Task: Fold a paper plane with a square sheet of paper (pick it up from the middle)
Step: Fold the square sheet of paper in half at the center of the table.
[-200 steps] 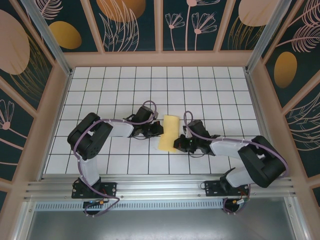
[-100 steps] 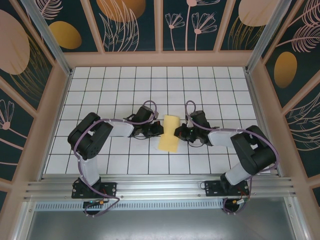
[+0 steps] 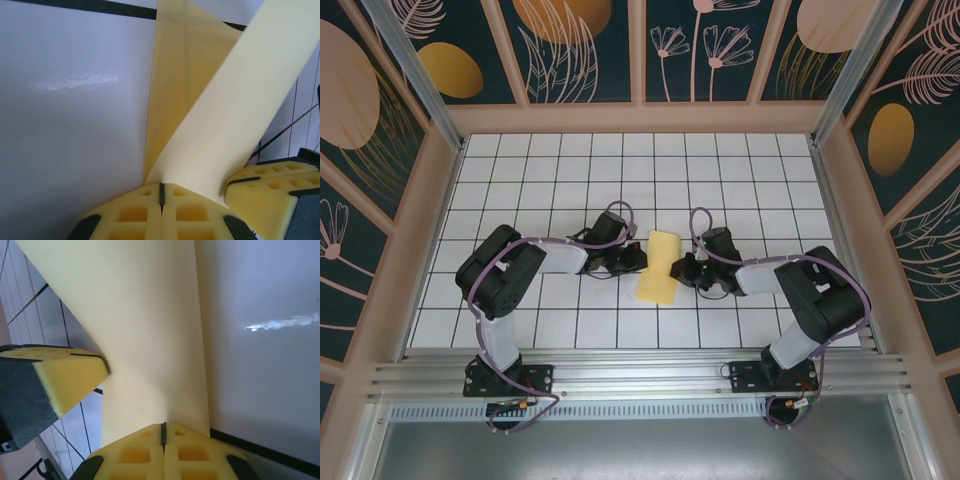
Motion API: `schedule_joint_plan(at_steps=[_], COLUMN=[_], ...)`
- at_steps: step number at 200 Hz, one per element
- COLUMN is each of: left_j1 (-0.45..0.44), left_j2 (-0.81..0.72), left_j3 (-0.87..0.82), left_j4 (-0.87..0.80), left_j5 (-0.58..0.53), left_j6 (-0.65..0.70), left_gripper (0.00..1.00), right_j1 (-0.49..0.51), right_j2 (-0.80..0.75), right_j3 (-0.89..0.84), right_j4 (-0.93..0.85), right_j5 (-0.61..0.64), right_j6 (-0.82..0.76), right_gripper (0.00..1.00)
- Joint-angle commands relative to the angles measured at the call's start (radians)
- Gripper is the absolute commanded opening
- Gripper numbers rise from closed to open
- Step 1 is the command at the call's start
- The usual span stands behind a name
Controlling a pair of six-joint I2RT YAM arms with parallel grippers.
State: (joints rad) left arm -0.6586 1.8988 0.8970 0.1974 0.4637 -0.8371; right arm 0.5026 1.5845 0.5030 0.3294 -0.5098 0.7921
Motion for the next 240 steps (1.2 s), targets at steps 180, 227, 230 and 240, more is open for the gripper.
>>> schedule_joint_plan(at_steps=[180, 227, 230, 240], left_j1=[-0.013, -0.012, -0.012, -0.013], left_j2=[0.059, 0.054, 0.054, 0.055], left_j3=[-0.043, -0.044, -0.044, -0.042], left_j4=[-0.114, -0.112, -0.112, -0.114], left_j5=[-0.038, -0.039, -0.038, -0.036], left_j6=[0.032, 0.031, 0.033, 0.036], left_gripper=[0.00, 0.00, 0.00, 0.00], right_j1=[-0.085, -0.110, -0.110, -0.111], right_j2=[0.033, 0.104, 0.110, 0.129], right_j3=[0.156, 0.154, 0.150, 0.133], right_j4=[-0.069, -0.050, -0.046, -0.031], right_j5=[-0.085, -0.095, -0.096, -0.093], right_j6=[-0.065, -0.070, -0.070, -0.064], right_gripper=[0.00, 0.00, 0.00, 0.00])
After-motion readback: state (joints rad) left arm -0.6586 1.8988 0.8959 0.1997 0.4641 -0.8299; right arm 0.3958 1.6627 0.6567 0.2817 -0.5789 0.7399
